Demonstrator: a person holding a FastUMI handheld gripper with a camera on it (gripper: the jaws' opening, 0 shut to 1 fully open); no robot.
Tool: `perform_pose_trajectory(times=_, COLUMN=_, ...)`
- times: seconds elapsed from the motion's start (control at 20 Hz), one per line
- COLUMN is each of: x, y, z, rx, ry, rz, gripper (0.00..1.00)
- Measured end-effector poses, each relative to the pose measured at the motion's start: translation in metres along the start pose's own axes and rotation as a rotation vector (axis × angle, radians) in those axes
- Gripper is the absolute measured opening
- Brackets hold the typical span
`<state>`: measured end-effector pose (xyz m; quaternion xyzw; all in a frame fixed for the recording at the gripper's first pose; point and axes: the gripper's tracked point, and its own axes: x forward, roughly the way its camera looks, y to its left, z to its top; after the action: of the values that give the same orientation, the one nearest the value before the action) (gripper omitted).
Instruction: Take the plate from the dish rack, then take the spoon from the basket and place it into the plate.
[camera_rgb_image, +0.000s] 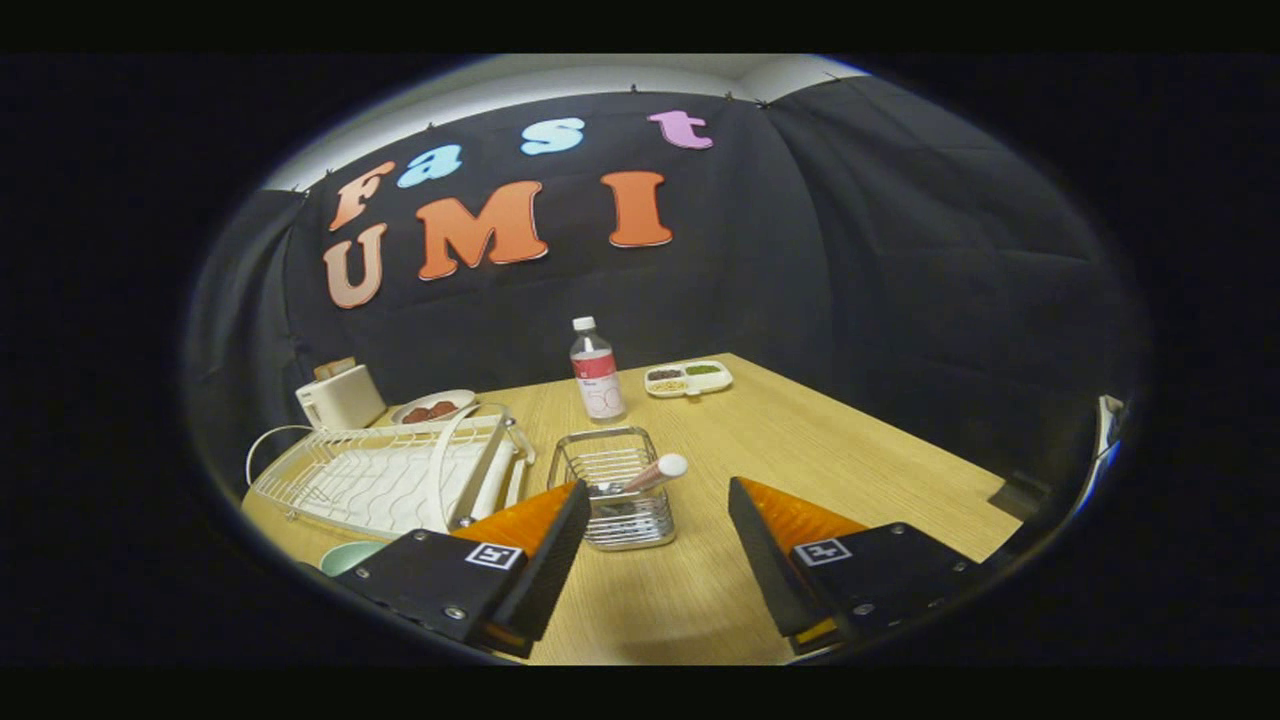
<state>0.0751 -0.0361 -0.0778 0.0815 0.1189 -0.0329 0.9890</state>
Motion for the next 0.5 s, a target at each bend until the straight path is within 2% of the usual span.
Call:
perform_pose_trajectory(times=0.2, x=0.011, y=0.002, z=0.006, rx=-0.002, ry=-0.029, rz=0.008, gripper=0.58)
perform_pose_trajectory(times=0.25, x=0.014, y=0.001, z=0.004, rx=-0.005, ry=-0.024, rz=-0.001, gripper=0.45)
perform_pose_trajectory(times=0.3, x=0.012, y=0.003, z=0.004, rx=0.005, ry=-0.029, rz=0.008, gripper=0.37)
perform_pose_trajectory(times=0.35, x=0.011, y=0.017, z=0.011, rx=0.041, ry=-0.041, rz=0.058, gripper=0.22)
perform_pose_trajectory(times=0.4, x=0.01, y=0.021, z=0.016, rx=0.062, ry=-0.052, rz=0.047, gripper=0.17)
perform_pose_trajectory(times=0.5, x=0.008, y=0.009, z=0.019, rx=0.024, ry=-0.064, rz=0.003, gripper=0.07)
